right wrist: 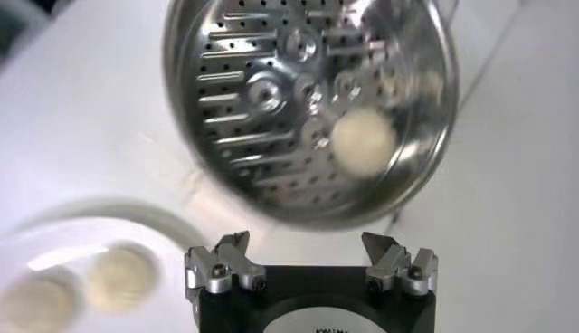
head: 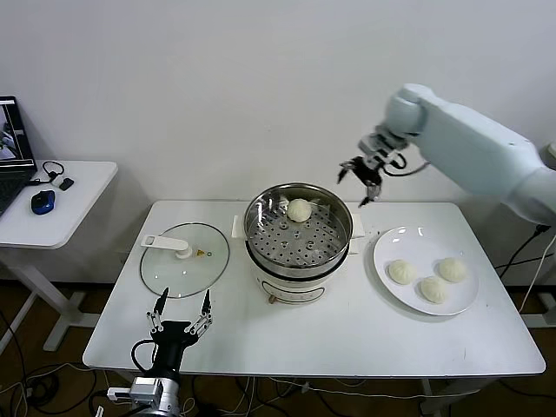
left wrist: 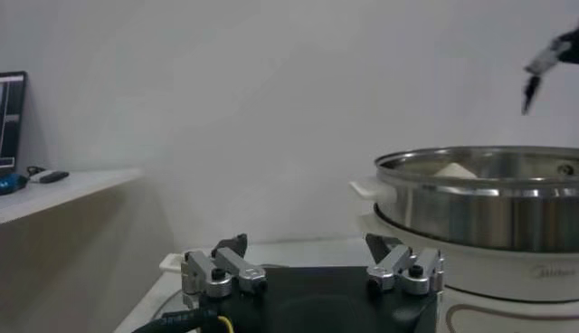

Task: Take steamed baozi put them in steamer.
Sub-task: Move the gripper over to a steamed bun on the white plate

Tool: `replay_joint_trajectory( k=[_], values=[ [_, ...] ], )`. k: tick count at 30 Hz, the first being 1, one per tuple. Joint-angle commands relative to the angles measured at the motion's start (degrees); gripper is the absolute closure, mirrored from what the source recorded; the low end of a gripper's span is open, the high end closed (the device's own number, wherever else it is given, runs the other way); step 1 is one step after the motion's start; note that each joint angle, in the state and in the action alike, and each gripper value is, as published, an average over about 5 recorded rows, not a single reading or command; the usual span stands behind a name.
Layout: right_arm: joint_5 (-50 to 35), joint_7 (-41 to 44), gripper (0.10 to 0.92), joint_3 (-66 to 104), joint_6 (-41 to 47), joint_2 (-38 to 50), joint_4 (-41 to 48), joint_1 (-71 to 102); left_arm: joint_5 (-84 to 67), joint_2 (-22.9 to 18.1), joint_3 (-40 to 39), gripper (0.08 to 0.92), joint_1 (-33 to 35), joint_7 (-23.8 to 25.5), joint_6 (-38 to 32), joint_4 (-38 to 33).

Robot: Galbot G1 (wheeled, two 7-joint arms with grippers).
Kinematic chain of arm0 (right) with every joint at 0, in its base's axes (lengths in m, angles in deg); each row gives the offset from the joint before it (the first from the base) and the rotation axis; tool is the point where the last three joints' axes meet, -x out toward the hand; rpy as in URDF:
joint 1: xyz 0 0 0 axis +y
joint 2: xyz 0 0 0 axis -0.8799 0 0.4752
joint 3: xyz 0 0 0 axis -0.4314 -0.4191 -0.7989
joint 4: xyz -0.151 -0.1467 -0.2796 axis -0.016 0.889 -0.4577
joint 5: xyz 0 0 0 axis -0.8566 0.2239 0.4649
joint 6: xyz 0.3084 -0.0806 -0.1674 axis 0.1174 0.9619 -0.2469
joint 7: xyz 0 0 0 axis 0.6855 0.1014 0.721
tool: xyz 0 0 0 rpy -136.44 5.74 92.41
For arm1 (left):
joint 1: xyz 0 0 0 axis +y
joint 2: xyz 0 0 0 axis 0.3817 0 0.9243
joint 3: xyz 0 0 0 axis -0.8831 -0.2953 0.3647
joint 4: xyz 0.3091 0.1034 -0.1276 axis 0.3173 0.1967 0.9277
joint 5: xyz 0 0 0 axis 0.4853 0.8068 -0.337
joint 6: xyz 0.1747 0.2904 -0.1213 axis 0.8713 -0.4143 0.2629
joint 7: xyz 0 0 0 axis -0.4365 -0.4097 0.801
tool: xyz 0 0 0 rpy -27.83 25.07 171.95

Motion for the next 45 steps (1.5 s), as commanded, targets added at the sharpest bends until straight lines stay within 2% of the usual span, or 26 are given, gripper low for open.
replay_joint_trajectory(
  k=[1, 9, 22, 34, 45],
  values=[
    [-8.42, -0.03, 0.203, -2.09, 9.38, 11.93, -2.41, 3.10, -0.07, -0.05, -0.08, 0.177, -0.01, 0.06, -0.11, 0.08],
    [-2.44, -1.21, 0.203, 2.72, 10.43, 13.25, -2.33, 10.92, 0.13, -0.15, -0.57, 0.177, 0.57, -0.02, -0.25, -0.35],
    [7.07, -2.63, 0.203, 8.91, 8.66, 7.47, 2.56, 20.36, 0.04, -0.14, -0.33, 0.177, 0.83, -0.17, -0.28, -0.46],
    [12.55, -3.00, 0.203, 12.92, 5.60, 2.87, 8.37, 22.89, -0.53, -0.07, 0.02, 0.177, 0.54, -0.16, -0.42, 0.43],
    [14.11, -2.77, 0.203, 14.45, 4.99, 1.06, 10.94, 23.62, -3.13, 0.06, 0.41, 0.177, 0.79, -0.12, -0.15, 0.41]
  ],
)
